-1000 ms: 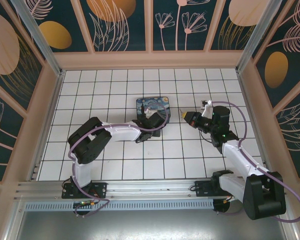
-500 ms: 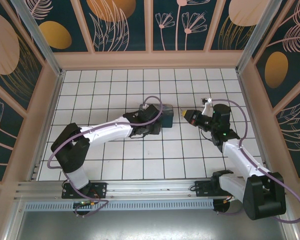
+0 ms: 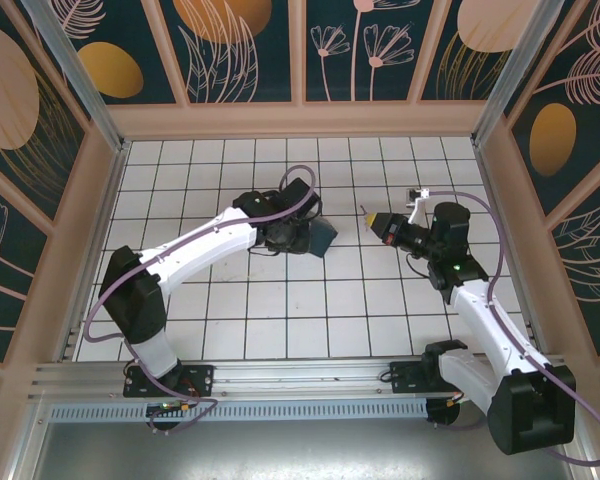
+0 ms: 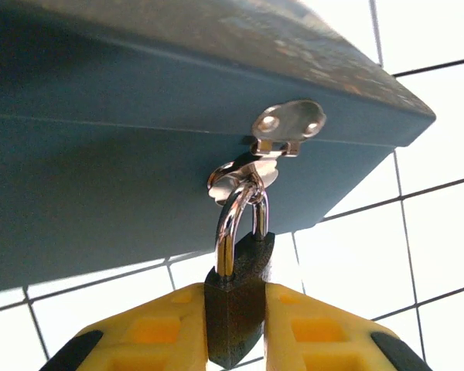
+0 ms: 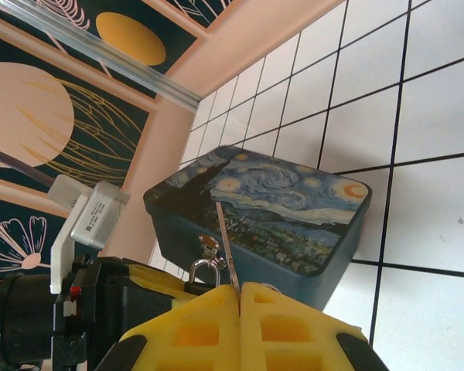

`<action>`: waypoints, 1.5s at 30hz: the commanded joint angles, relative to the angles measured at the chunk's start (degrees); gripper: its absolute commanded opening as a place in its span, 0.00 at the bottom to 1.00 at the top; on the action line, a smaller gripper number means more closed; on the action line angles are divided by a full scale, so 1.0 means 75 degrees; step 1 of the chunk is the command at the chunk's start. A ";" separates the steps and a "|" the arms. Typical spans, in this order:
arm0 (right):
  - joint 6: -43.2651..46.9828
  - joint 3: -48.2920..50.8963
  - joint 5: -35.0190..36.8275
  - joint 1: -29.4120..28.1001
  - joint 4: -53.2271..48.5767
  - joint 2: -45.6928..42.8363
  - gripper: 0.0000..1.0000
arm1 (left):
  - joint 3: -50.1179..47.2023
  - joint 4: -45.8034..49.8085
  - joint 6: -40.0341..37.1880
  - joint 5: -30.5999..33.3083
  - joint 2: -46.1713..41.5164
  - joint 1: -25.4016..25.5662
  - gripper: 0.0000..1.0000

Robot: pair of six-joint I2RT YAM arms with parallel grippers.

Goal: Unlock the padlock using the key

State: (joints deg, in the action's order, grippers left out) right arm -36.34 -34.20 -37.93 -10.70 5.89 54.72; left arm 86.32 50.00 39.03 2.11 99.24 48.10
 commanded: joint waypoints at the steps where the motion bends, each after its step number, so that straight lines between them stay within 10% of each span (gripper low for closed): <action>1: 0.0076 -0.0327 -0.0224 -0.0085 -0.0121 -0.0147 0.00 | 0.0185 0.1126 0.0133 -0.0281 -0.0221 -0.0084 0.21; 14: 0.0081 -0.0224 -0.0485 -0.0255 0.0111 0.0040 0.00 | -0.1437 -0.1052 0.1620 -0.1989 -0.0977 -0.0848 0.11; 23: -0.0079 0.0042 -0.0043 -0.1720 0.0142 0.0086 0.00 | -0.2909 -0.3693 0.3255 -0.2633 -0.1738 -0.1151 0.07; 45: -0.2440 0.1609 -0.0128 -0.2710 0.3452 0.0840 0.00 | -0.5029 -1.0347 0.5411 -0.3343 -0.1924 -0.1382 0.07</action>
State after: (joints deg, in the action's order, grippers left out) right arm -52.51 -22.00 -39.03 -30.76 25.32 59.11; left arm 48.77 -15.05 77.52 -20.78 85.95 38.02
